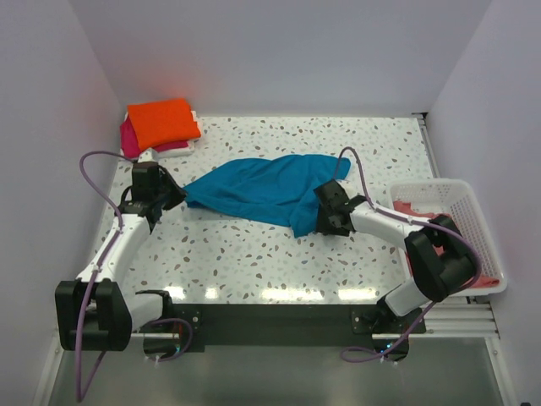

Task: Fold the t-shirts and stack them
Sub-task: Flatten the tshirt out

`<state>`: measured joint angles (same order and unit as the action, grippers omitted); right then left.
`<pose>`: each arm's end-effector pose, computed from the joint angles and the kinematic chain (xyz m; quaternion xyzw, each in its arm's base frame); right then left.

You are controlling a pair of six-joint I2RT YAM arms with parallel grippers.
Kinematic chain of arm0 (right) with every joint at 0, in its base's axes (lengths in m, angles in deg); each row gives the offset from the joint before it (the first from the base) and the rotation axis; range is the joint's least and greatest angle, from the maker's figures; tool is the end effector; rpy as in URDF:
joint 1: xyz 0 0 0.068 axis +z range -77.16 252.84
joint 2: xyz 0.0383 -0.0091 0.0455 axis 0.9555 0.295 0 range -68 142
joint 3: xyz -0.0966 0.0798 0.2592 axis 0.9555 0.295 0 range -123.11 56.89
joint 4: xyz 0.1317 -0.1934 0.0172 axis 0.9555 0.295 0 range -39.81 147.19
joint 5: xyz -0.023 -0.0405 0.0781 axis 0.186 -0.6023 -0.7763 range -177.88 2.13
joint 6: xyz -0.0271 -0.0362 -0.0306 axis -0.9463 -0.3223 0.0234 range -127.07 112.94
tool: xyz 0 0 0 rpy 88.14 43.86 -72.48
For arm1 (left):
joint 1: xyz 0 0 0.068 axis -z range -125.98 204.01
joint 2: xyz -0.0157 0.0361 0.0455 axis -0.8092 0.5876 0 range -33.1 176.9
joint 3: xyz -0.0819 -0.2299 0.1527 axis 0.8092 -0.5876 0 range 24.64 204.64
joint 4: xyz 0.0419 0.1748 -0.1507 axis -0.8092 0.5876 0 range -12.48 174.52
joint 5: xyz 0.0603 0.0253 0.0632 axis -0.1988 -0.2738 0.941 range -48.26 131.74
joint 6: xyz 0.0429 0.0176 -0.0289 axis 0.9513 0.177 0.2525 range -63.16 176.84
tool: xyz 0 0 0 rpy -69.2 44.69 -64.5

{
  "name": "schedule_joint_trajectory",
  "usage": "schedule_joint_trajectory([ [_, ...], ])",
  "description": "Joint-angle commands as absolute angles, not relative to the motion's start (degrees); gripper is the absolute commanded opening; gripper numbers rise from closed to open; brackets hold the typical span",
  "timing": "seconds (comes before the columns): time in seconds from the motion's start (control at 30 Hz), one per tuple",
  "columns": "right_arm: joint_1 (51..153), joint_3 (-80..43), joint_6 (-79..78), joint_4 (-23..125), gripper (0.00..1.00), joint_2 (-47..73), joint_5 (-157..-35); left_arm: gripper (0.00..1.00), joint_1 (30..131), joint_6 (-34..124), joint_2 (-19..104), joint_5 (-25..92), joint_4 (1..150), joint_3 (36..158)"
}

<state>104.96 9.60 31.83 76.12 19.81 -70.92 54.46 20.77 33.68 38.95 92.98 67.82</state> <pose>0.2226 0.1271 0.1981 0.0873 0.9648 -0.0002 0.2481 0.2177 -0.0035 0.2692 -0.2662 0.8625 -0.1555 0.4014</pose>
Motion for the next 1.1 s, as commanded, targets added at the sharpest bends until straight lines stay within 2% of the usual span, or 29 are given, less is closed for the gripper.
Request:
schedule_joint_trajectory([
  [0.0, 104.1, 6.5, 33.7, 71.7, 0.54, 20.0, -69.4, 0.00, 52.6, 22.7, 34.0, 37.8, 90.3, 69.2],
  [0.9, 101.7, 4.2, 33.1, 64.7, 0.54, 26.8, -62.8, 0.00, 52.2, 22.9, 36.2, 35.5, 88.7, 68.2],
  [1.07, 101.6, 4.3, 32.8, 65.9, 0.35, 28.6, -62.7, 0.00, 52.2, 23.1, 36.1, 35.7, 88.9, 68.1],
])
